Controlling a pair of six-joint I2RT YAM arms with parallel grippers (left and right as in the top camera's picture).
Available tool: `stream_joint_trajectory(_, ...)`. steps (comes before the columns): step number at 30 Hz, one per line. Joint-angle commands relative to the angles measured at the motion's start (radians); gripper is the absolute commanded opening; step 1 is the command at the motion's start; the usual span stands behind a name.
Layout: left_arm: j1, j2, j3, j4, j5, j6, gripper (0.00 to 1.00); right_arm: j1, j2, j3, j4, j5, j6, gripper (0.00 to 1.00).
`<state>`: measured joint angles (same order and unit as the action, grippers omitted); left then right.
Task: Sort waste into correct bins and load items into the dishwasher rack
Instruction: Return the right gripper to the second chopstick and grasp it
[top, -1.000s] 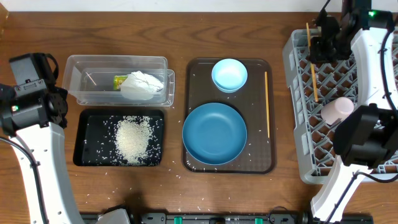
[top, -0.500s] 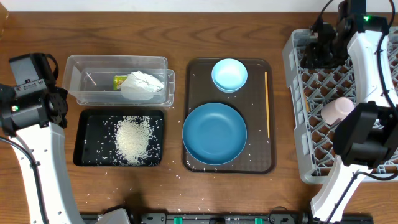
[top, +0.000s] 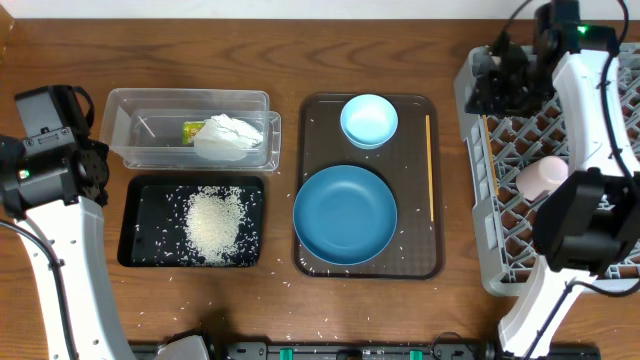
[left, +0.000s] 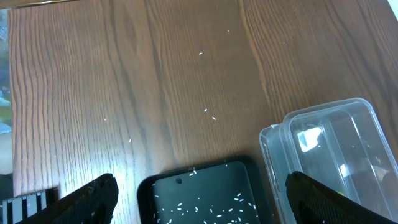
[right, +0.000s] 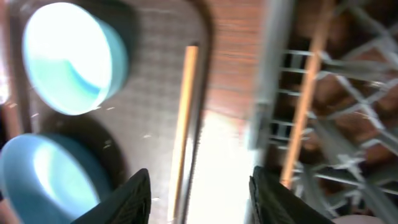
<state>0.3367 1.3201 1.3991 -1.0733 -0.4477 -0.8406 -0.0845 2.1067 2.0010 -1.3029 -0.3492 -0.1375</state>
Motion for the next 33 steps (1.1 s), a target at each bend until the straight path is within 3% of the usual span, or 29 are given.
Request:
stream_joint_trajectory(1,0.003,0.001,0.003,-0.003,-0.009,-0.002,0.89,0.067,-0.06,-0.003,-0.01,-0.045,0.03,0.52)
stream_joint_trajectory(4,0.003,0.001,0.003,-0.003,-0.009,-0.002,0.89,0.122,-0.059,-0.003,-0.003,-0.003,0.102,0.54)
stream_joint_trajectory(10,0.003,0.001,0.003,-0.003,-0.009,-0.002,0.89,0.243,-0.059,-0.013,0.039,0.265,0.316,0.65)
stream_joint_trajectory(18,0.003,0.001,0.003,-0.003,-0.009,-0.002,0.89,0.343,-0.059,-0.182,0.156,0.428,0.414,0.58)
stream_joint_trajectory(28,0.003,0.001,0.003,-0.003,-0.008,-0.002,0.89,0.338,-0.059,-0.401,0.353,0.423,0.43,0.44)
stream_joint_trajectory(33,0.003,0.001,0.003,-0.003,-0.009,-0.002,0.89,0.347,-0.058,-0.467,0.41,0.42,0.421,0.43)
